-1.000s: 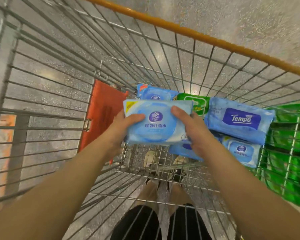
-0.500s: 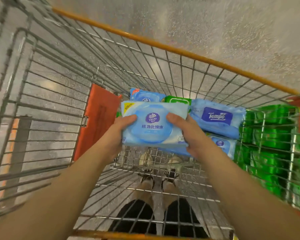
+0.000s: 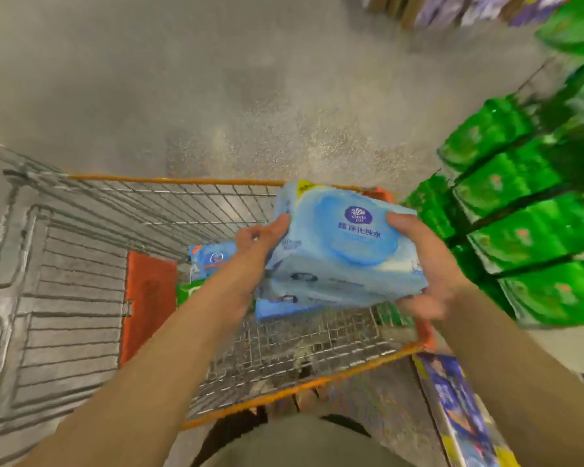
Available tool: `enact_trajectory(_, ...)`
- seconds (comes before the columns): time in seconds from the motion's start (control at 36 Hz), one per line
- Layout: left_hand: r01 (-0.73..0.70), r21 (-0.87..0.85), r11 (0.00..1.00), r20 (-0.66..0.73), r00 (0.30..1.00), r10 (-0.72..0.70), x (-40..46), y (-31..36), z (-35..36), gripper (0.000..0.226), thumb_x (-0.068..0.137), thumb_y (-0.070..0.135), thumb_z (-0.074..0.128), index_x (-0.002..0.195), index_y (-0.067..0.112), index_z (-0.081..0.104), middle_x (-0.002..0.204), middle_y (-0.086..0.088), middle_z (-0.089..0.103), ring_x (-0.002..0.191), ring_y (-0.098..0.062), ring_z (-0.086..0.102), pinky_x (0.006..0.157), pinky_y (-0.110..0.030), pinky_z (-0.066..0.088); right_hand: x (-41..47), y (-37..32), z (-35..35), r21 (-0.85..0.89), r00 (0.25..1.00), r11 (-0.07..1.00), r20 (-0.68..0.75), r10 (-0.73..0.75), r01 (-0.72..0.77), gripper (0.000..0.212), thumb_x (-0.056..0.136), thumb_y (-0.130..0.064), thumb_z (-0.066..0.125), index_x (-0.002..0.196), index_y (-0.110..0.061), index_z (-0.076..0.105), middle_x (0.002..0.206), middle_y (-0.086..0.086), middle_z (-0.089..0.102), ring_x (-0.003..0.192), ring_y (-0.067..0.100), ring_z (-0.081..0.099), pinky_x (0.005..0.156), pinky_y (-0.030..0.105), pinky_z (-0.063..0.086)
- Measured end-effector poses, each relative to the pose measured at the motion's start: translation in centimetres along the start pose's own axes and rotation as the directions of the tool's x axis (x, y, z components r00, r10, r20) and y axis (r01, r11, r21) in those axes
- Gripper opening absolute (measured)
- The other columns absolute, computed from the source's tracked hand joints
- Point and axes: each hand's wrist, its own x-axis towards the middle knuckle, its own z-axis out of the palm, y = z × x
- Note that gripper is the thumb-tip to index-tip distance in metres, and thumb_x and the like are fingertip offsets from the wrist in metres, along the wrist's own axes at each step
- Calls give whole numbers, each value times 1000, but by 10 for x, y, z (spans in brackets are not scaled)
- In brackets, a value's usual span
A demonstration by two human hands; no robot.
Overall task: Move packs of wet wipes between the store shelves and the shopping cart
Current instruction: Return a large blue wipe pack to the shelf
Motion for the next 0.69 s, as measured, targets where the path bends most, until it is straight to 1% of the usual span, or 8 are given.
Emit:
enact_trajectory(0.06,33,6,999,103,994,-34,-24,18,24,102,46,85,72,133,35,54,124,-3,69,106,-35,70,80,-64,56,-30,-5,-5,29,996,996,-35,-78,79,40,85,-38,61,115,-17,77,122,12,73,106,29,72,97,44,56)
enact_trajectory(0.11,45,4,999,223,974,-45,-41,28,46,98,50,81,73,135,37,52,126,-3,68,102,-35,72,71,-59,59,-62,-9,-10,44,987,989,-77,-141,144,36,85,-40,61,107,-19,81,119,12,74,105,29,73,95,43,55)
enact_trajectory(0.22,31,53,998,450,892,-51,-73,39,87,66,79,73,62,132,35,61,125,-7,70,110,-34,69,95,-62,50,-125,-12,-31,35,960,970,-156,-232,240,39,78,-48,64,99,-22,84,116,11,75,99,28,75,93,42,55)
enact_trajectory(0.33,-1,138,990,609,789,-84,-107,39,131,65,76,74,62,128,35,66,126,-7,70,115,-34,66,101,-61,47,-189,-10,-59,53,927,951,-249,-281,303,44,79,-54,63,105,-24,82,121,11,74,102,29,74,101,46,51)
enact_trajectory(0.39,-33,187,982,664,740,-102,-127,37,155,57,82,69,56,124,34,69,123,-8,71,110,-31,69,92,-52,53,-221,-8,-74,84,906,936,-292,-306,343,45,81,-55,62,107,-24,81,122,11,73,103,29,74,104,47,50)
enact_trajectory(0.44,-71,227,971,682,724,-107,-145,35,179,50,83,66,52,115,35,74,114,-7,75,99,-28,73,79,-44,57,-251,-5,-87,128,885,913,-331,-328,387,42,81,-52,61,102,-23,83,117,11,75,98,28,75,96,44,56)
enact_trajectory(0.56,-129,294,947,713,689,-128,-183,33,239,50,90,59,51,124,28,71,98,-10,78,92,-33,73,83,-41,57,-308,6,-114,201,846,862,-387,-367,466,39,82,-49,60,92,-20,85,107,11,78,91,27,76,95,45,56)
enact_trajectory(0.69,-169,374,912,780,589,-210,-228,6,289,51,89,60,49,118,25,74,108,-8,77,95,-27,75,84,-41,58,-366,28,-162,232,768,805,-523,-370,546,54,77,-51,70,121,-20,76,128,14,70,121,35,65,112,55,42)
